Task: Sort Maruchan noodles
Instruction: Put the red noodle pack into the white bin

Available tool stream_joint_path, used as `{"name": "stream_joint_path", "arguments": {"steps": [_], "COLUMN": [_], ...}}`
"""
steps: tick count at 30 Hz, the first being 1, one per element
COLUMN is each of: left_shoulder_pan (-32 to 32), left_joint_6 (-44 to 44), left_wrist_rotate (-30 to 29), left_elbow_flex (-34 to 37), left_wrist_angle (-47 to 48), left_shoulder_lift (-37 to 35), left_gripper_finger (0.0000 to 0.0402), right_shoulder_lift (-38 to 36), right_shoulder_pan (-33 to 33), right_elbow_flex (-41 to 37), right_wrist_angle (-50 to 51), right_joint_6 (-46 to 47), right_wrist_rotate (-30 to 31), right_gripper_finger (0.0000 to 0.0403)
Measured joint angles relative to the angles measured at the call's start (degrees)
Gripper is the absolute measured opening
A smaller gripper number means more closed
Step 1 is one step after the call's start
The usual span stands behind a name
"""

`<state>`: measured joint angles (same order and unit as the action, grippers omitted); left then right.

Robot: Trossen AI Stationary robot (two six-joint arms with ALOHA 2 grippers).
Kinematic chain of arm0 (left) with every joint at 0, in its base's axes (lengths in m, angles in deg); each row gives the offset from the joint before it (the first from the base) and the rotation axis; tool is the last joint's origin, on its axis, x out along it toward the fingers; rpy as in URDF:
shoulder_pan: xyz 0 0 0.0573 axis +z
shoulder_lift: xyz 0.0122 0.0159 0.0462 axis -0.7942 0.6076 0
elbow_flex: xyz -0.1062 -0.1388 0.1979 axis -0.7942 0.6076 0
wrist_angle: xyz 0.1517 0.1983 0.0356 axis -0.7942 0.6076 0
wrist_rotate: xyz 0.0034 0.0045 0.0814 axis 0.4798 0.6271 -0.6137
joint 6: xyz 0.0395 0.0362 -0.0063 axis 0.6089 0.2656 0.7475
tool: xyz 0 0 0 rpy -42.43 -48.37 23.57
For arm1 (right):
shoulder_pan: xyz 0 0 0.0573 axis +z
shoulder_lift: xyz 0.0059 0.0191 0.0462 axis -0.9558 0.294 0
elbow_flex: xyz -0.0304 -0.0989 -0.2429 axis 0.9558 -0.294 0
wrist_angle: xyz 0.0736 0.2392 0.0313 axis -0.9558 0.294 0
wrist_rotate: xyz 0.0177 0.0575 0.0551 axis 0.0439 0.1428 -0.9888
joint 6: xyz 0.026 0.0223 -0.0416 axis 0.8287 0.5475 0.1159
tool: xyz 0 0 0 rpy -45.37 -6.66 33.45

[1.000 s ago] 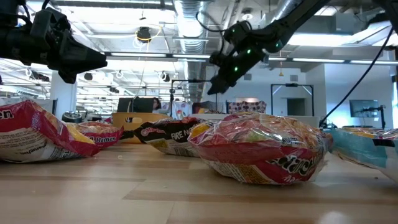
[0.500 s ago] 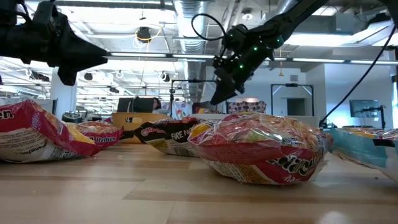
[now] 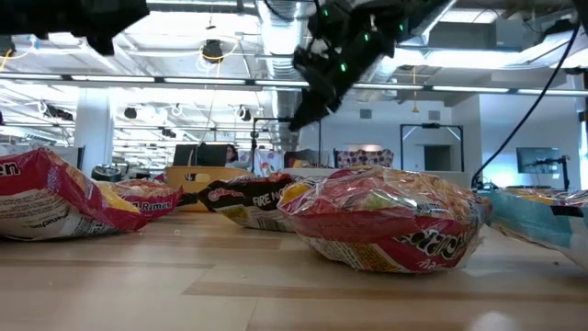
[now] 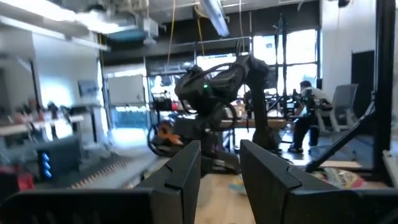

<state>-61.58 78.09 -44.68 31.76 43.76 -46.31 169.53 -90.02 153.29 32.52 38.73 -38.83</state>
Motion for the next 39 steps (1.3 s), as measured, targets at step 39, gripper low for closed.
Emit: {"name": "stream_joint_path", "arguments": {"steps": [39], "left_shoulder_pan": [17.59], "left_joint_6": [10.38], "left_wrist_rotate": [-2.31], "left_elbow_flex": [-29.52], "left_wrist_angle": [3.62], "left_shoulder_lift": [41.03], "left_gripper_finger": [0.0102], "right_shoulder_lift": [0.02], "right_shoulder_pan": [5.13], "right_elbow_flex": [45.89], "right_wrist_angle": [50.82], "right_joint_6": [-4.42], "right_wrist_rotate": [6.86], "right_gripper_finger": [0.0096]}}
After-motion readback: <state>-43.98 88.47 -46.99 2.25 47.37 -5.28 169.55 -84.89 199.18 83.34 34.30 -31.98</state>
